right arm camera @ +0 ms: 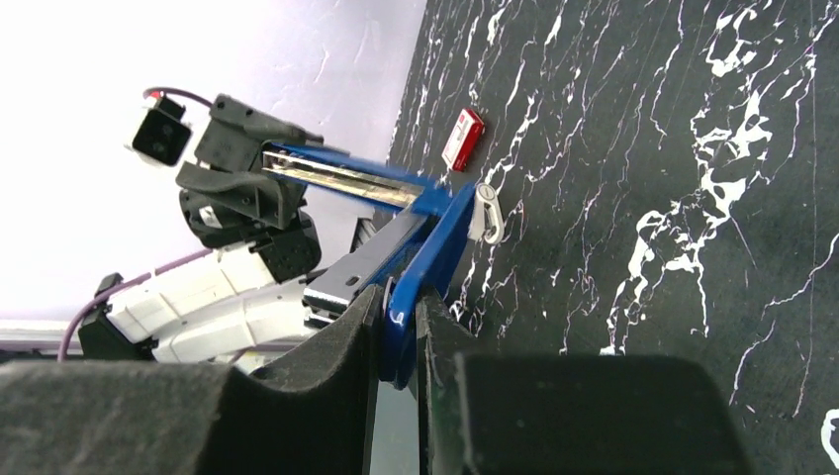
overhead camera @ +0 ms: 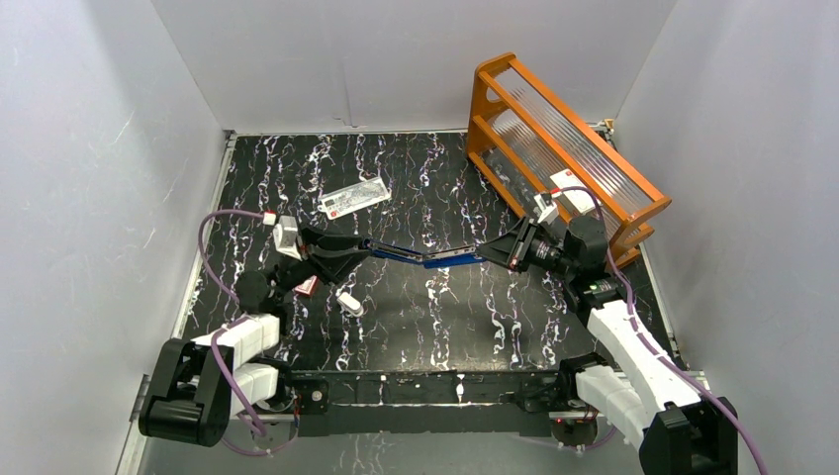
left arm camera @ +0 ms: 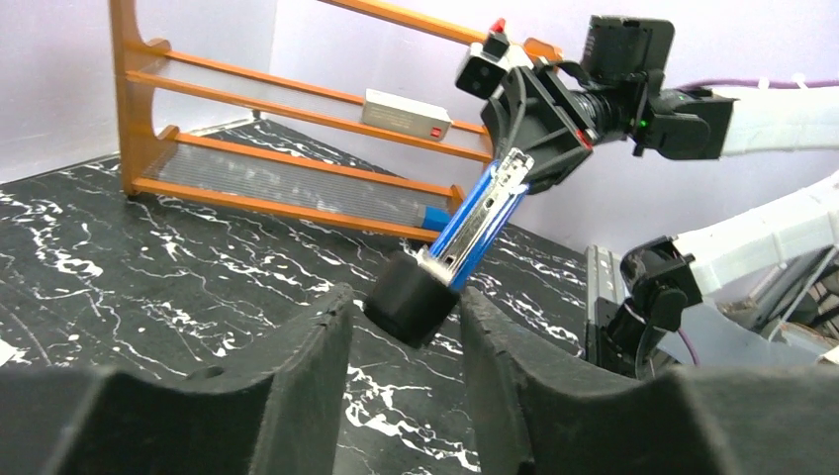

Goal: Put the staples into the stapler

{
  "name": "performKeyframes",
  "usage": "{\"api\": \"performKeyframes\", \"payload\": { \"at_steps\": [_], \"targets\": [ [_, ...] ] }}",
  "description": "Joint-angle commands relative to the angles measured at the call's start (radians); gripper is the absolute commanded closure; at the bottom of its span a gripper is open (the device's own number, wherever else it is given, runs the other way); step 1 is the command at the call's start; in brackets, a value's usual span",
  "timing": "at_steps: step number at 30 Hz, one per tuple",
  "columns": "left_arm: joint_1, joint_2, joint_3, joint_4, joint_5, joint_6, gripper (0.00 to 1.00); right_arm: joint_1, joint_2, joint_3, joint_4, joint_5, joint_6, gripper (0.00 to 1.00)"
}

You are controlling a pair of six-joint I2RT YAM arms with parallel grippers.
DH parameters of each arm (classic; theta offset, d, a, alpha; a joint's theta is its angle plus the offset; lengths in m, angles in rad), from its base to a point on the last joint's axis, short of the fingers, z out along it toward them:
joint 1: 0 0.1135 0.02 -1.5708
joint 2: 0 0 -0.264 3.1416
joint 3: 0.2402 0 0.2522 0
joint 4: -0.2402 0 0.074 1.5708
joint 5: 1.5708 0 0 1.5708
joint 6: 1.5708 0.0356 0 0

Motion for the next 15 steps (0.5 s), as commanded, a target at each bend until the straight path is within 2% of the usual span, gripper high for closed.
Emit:
{"api": "performKeyframes", "payload": {
  "at_steps": [1,8,12,15],
  "targets": [
    [0.027,-0.027,0.038,0.051,-0.031,0.035,0.54,-0.007,-0.011,0.051,0.068,-0.067,-0.048,1.0],
    [0.027,-0.111,0.014,-0.101,-0.075,0.082,0.42,-0.007,-0.002,0.057,0.039,-0.06,-0.066,1.0],
    [0.028,-0.154,0.005,-0.175,-0.091,0.105,0.39,-0.008,0.004,0.059,0.021,-0.052,-0.072,1.0],
    [0.028,-0.18,0.032,-0.299,-0.132,0.101,0.39,-0.007,0.017,0.063,-0.013,-0.039,-0.087,1.0]
  ]
}}
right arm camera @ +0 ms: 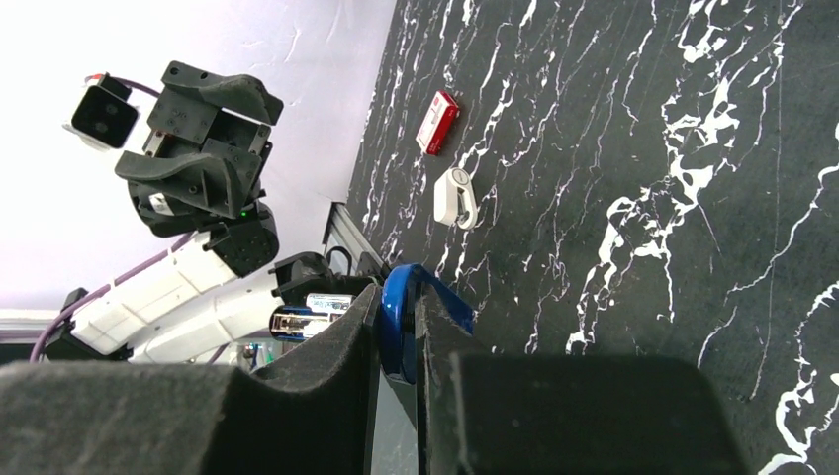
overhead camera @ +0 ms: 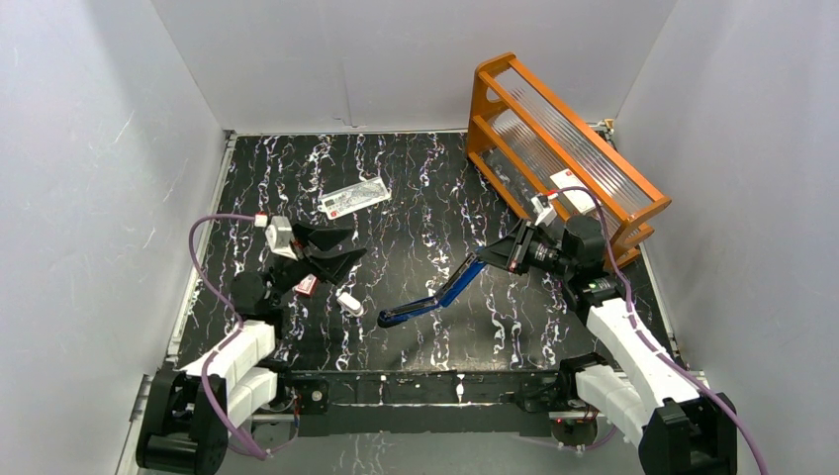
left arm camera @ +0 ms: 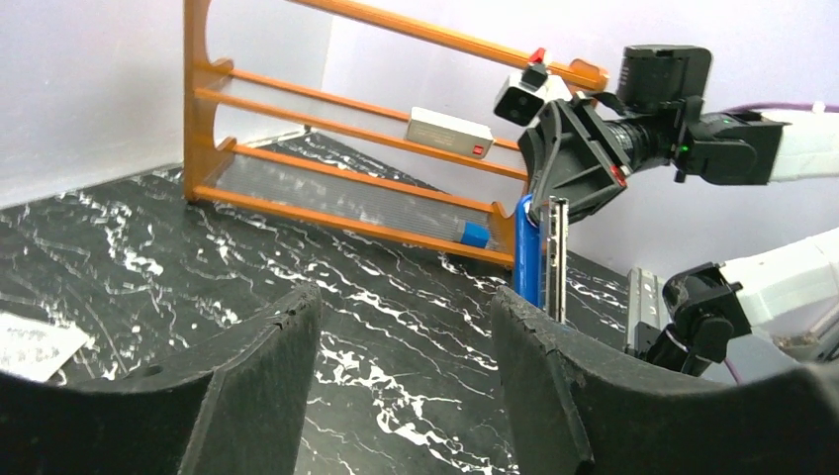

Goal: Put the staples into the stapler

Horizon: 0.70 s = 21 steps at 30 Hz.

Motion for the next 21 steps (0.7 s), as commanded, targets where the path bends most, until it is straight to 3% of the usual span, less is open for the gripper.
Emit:
{"api": "performKeyframes", "payload": {
  "at_steps": [1,4,12,18,21],
  "targets": [
    [0.006,-0.05,0.035,-0.181,-0.098,0.007,0.39,-0.002,0.006,0.065,0.025,-0.012,-0.007,1.0],
    [0.005,-0.09,0.064,-0.324,-0.13,-0.024,0.39,-0.001,0.019,0.064,-0.006,0.008,-0.03,1.0],
    [0.005,-0.229,0.257,-1.065,-0.423,-0.001,0.36,0.063,0.05,-0.023,0.067,0.073,-0.041,1.0],
    [0.005,-0.178,0.463,-1.563,-0.542,-0.07,0.34,0.171,0.122,-0.057,0.167,0.164,-0.023,1.0],
    [0.006,-0.137,0.525,-1.762,-0.538,-0.111,0.29,0.203,0.163,-0.074,0.239,0.191,-0.007,1.0]
  ]
}}
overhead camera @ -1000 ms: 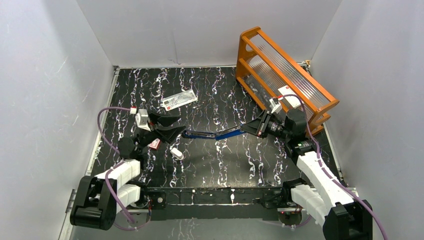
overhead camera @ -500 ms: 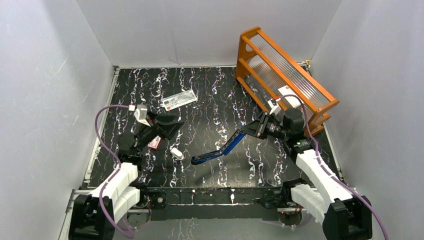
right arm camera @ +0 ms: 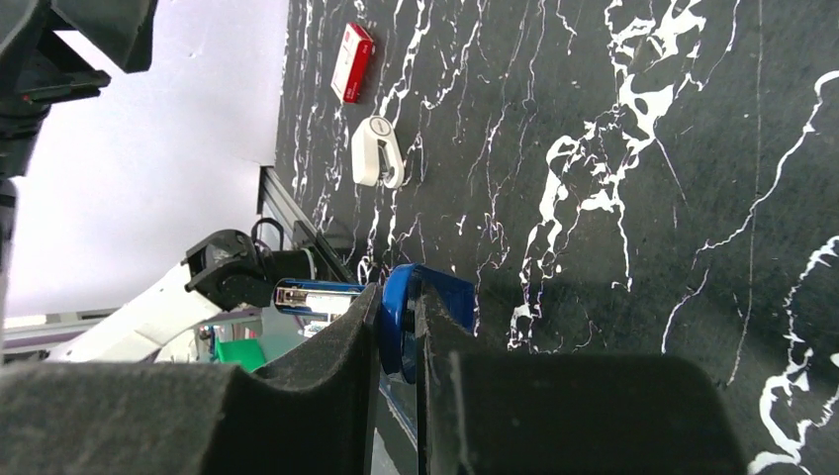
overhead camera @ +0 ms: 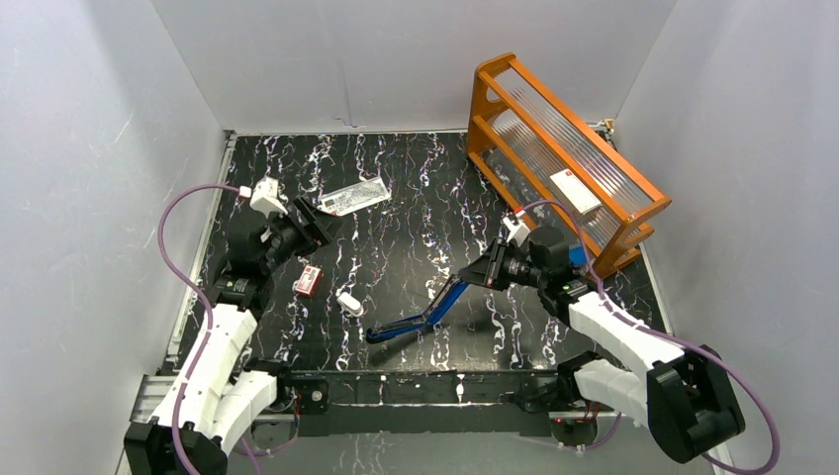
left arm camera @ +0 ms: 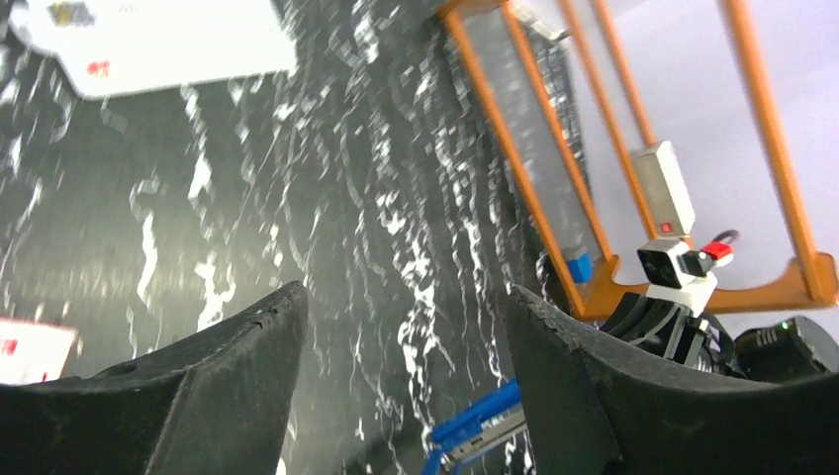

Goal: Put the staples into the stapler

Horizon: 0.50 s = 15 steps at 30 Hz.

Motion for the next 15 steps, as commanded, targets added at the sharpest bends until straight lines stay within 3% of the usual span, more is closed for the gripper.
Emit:
{"api": "performKeyframes", "payload": {
  "at_steps": [1,5,10,15],
  "targets": [
    [0.005,0.039,0.094,-0.479,-0.077,-0.083,0.27,0.045,0.035,-0.01,0.228,0.04,0.059,1.0],
    [0.001,-0.026,0.047,-0.612,0.003,-0.152,0.22,0.078,0.051,-0.069,0.325,0.104,0.123,1.0],
    [-0.004,-0.199,-0.064,-0.642,0.13,-0.24,0.12,0.113,0.022,-0.161,0.404,0.212,0.203,1.0],
    [-0.006,-0.253,-0.167,-0.656,0.221,-0.251,0.09,0.124,-0.017,-0.227,0.434,0.279,0.251,1.0]
  ]
}}
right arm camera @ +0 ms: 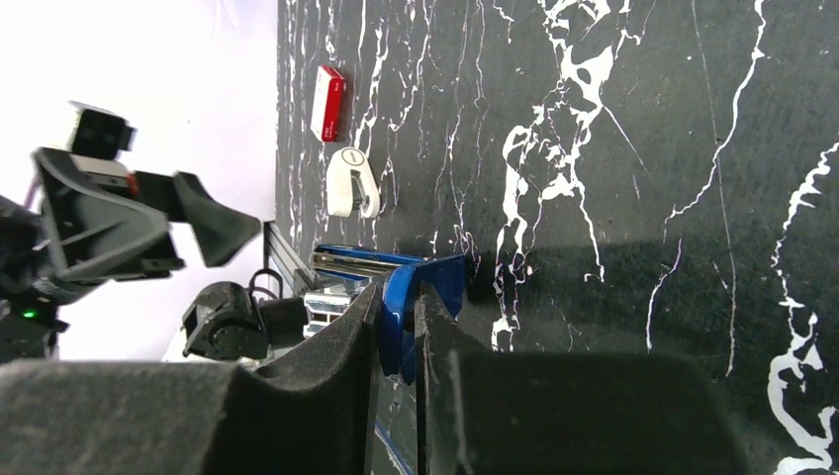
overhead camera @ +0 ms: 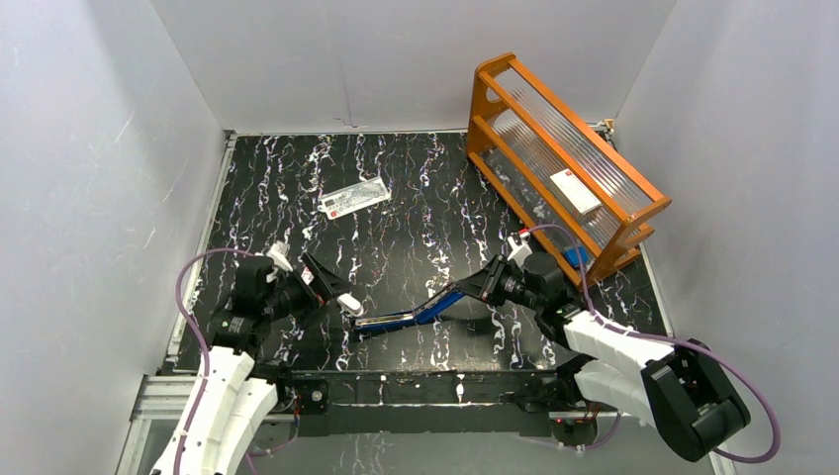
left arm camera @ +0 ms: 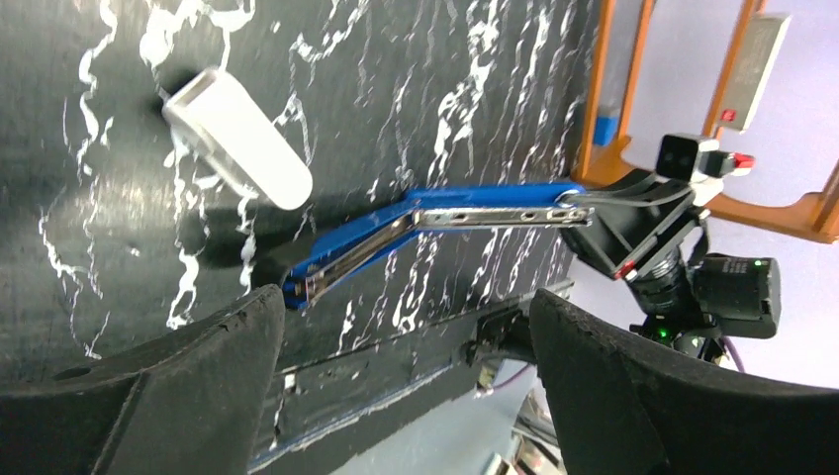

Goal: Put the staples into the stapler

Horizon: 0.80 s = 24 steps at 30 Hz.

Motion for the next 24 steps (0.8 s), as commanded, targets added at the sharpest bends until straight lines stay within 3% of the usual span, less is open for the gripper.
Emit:
{"api": "performKeyframes", "payload": {
  "at_steps": [1,9,17,21,24],
  "targets": [
    [-0.002,-0.004,-0.075,-0.033,0.133,-0.03,0.09,0.009,-0.055,-0.036,0.152,0.077,0.087,1.0],
    [-0.013,0.094,-0.112,0.013,0.144,-0.049,0.11,0.009,-0.065,-0.094,0.138,0.085,0.095,1.0],
    [-0.101,0.138,-0.116,-0.022,-0.003,-0.119,0.12,0.01,-0.127,-0.15,0.095,0.103,0.114,1.0],
    [-0.156,0.168,-0.145,0.075,-0.034,-0.147,0.12,0.01,-0.192,-0.177,0.037,0.123,0.134,1.0],
    [-0.188,0.189,-0.188,0.255,-0.041,-0.18,0.11,0.01,-0.235,-0.193,-0.004,0.132,0.145,1.0]
  ]
}}
